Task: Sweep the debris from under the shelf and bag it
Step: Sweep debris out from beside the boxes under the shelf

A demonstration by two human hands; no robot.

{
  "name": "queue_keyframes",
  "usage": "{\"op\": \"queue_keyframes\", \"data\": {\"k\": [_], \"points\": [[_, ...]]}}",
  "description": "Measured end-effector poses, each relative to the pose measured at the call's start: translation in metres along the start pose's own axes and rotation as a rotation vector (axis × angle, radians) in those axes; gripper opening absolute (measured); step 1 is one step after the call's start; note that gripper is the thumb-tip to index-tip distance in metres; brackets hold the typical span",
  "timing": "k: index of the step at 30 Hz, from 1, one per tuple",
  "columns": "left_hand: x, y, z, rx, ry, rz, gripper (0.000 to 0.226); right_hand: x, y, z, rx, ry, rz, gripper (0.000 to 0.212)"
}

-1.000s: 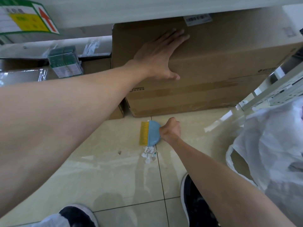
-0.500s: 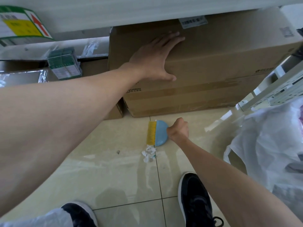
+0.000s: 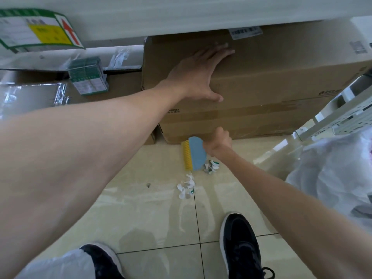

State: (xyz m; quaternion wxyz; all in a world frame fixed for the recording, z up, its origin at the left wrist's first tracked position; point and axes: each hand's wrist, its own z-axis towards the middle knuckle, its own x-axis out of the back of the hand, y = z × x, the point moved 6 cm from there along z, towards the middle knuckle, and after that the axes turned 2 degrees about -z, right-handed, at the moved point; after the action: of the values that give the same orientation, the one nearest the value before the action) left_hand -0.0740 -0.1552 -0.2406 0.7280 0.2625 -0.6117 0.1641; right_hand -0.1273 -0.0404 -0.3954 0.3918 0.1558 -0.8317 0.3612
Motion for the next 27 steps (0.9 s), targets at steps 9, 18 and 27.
{"op": "queue_keyframes", "data": {"k": [9, 18, 27], "points": [[0.000, 0.001, 0.001, 0.004, -0.014, 0.005, 0.113, -0.082, -0.068, -0.054, 0.161, -0.273, 0.069, 0.018], [0.002, 0.000, 0.000, 0.001, -0.001, -0.005, 0.112, -0.143, -0.057, -0.102, 0.180, -0.348, -0.029, 0.031], [0.002, 0.001, 0.000, 0.006, -0.005, 0.014, 0.112, -0.132, -0.033, -0.090, 0.160, -0.261, -0.134, 0.026]]}}
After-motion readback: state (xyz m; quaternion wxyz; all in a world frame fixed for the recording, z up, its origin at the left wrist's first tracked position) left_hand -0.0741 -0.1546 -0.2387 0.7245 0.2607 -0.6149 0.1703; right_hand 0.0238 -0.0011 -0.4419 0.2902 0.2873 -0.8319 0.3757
